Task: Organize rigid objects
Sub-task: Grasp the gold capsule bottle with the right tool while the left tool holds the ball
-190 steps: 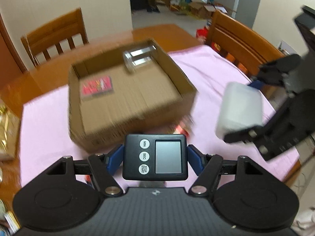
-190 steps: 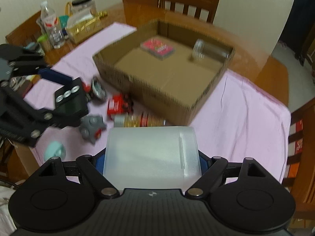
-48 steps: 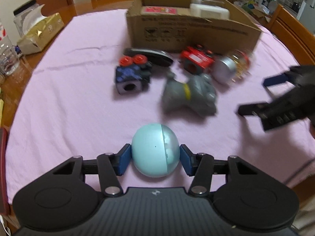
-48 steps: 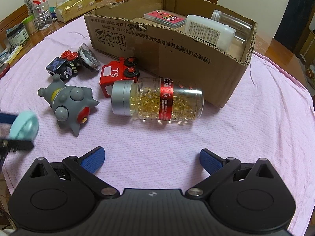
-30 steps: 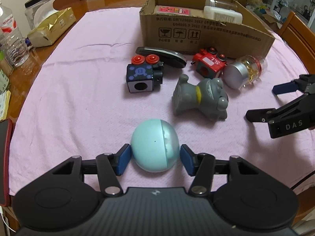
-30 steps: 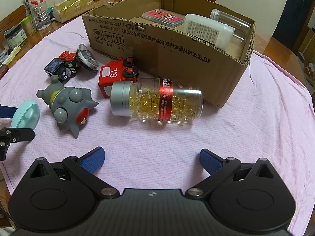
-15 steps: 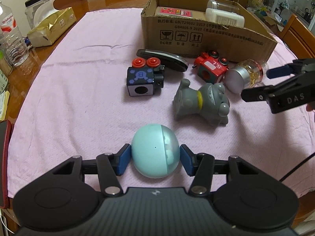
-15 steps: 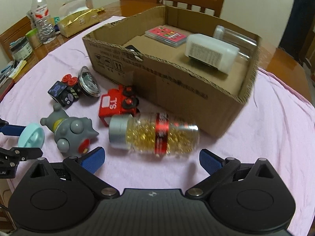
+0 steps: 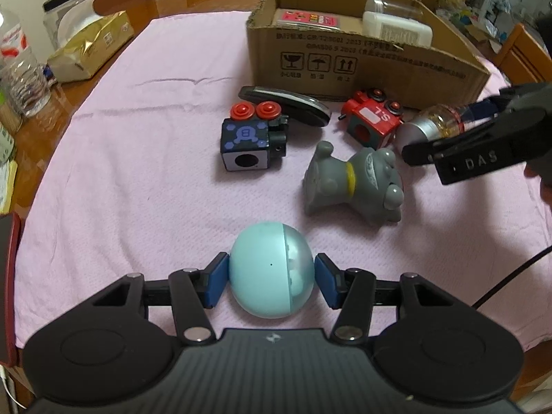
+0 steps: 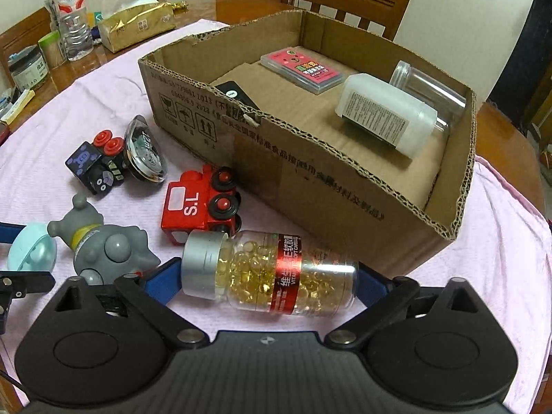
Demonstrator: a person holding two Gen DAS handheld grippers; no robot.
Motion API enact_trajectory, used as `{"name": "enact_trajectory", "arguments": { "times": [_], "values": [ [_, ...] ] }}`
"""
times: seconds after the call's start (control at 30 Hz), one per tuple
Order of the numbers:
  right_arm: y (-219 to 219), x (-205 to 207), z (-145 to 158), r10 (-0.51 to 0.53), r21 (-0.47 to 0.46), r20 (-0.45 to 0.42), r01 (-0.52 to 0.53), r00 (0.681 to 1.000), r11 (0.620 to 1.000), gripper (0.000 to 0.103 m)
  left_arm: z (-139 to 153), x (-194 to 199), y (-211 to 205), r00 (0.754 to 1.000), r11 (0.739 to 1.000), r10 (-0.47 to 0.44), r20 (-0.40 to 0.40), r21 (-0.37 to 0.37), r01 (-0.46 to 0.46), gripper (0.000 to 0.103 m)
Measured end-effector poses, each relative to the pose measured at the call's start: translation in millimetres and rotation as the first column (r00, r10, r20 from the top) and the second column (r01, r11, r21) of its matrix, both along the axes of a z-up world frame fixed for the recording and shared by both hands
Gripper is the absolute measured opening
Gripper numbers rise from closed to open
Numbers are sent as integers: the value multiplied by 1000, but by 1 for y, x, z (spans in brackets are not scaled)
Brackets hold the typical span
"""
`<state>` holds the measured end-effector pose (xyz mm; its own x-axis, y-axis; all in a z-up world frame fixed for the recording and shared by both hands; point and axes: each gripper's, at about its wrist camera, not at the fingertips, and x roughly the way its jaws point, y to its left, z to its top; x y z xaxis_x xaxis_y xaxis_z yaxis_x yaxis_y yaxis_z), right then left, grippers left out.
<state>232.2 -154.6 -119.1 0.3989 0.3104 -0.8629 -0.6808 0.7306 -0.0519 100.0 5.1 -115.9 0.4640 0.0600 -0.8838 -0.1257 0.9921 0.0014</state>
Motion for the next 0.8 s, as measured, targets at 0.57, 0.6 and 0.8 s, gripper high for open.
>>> {"name": "enact_trajectory", "arguments": {
  "times": [0.57,0.6,0.8],
  "values": [
    [-8,-9,16,26,-25,-33,-27,999,999,96,4,4,1,997,998,-67,-50,-11,66,51],
    [-8,-10,18,34,-30,-36,-35,999,999,96,6,4,2,996,997,-76,-53,-13,75,51],
    [-17,-11,42,51,-18,-70,-52,996,998,96,23,7,9,987,989,-146,-73,-14,146,51]
  ]
}}
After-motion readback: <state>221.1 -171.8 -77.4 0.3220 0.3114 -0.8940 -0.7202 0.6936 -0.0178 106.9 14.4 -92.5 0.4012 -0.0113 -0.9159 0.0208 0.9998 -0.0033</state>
